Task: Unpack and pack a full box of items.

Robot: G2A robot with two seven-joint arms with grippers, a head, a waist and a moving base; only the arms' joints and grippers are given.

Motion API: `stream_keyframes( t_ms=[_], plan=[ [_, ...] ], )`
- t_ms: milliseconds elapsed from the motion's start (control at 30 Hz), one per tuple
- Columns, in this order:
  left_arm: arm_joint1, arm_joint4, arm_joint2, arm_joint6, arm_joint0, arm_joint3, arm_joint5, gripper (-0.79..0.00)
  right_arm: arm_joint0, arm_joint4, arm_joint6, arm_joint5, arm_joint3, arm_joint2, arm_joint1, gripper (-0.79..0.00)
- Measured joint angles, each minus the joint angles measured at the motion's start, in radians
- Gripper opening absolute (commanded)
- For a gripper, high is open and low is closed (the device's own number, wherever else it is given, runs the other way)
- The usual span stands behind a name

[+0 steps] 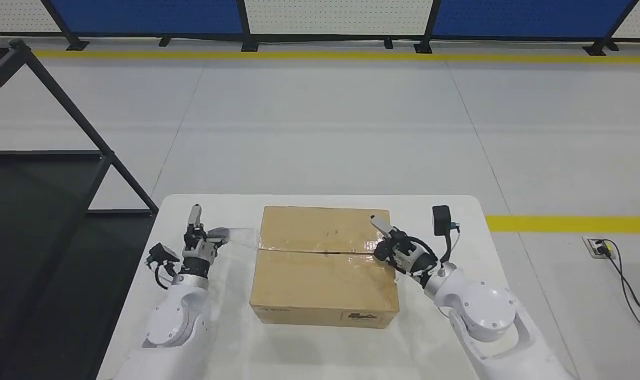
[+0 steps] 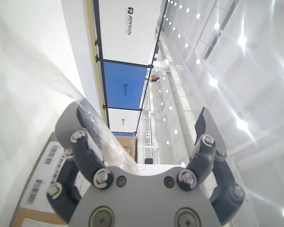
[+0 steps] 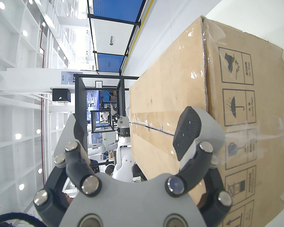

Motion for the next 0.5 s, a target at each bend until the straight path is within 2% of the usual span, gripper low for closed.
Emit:
stream_keyframes(
  t_ms=[200,500],
  plan=[
    [0.005,-0.004,-0.069,0.018,0.076,-0.129,-0.062,0.000,0.000,0.000,0.000,0.000,0.000,0.000,0.000,0.000],
    [0.009,0.113,-0.118,0.049,0.171,-0.329,-0.058,0.000,0.000,0.000,0.000,0.000,0.000,0.000,0.000,0.000]
  ],
)
